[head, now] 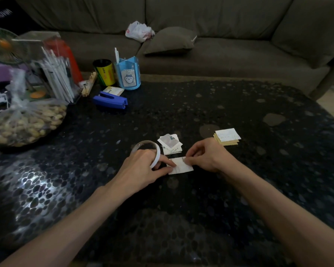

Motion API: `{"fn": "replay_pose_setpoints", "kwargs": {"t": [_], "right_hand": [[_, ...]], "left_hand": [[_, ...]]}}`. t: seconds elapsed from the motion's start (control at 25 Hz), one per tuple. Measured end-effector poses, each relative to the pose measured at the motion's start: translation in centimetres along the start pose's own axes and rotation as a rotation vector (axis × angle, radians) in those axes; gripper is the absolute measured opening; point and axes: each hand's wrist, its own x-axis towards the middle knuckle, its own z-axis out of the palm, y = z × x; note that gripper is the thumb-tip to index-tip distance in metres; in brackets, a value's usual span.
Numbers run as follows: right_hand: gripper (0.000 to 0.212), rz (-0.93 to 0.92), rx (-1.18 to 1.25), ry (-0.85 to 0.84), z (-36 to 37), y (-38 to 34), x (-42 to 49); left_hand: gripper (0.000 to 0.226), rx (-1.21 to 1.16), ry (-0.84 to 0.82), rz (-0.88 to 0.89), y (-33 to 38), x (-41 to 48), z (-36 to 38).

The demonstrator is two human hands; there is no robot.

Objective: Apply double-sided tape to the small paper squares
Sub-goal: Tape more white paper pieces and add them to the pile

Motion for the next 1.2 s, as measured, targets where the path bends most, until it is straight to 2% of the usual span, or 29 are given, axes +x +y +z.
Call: {"fn": "replay_pose_setpoints", "kwargs": {"t": [0.12, 0.36, 0.52, 0.64, 0.84, 1.0, 1.2], "right_hand": [[0.013, 0.010, 0.014, 0.001, -0.1, 0.1, 0.1], [0.024, -0.039, -0.042, 0.052, 0.9, 0.0, -0.2], [0.015, 0.004, 0.093, 0.014, -0.4, 0.2, -0.1], [0.015, -0.148, 0.091, 0.189, 0.5, 0.8, 0.4], [0.035, -0.414, -0.186, 0.421, 2.9, 0.9, 1.3], [0.043, -0.442, -0.312, 0.510, 4.0, 1.0, 1.6], [0.031, -0.404, -0.285, 0.551, 4.0, 0.6, 2.0]], "left_hand": [[0.010, -0.051, 0.004, -0.045, 0.0, 0.1, 0.2], [0.016, -0.107, -0.021, -0.123, -0.2, 0.5, 0.1], [0.017, -0.118, -0.023, -0.133, -0.2, 0.5, 0.2], [0.016, -0.140, -0.009, -0.139, -0.1, 0.4, 0.2], [0.013, -0.173, -0.021, -0.126, 0.0, 0.4, 0.0], [0.012, -0.195, 0.023, -0.132, 0.0, 0.3, 0.0], [0.012, -0.220, 0.131, -0.211, -0.1, 0.2, -0.7]]}}
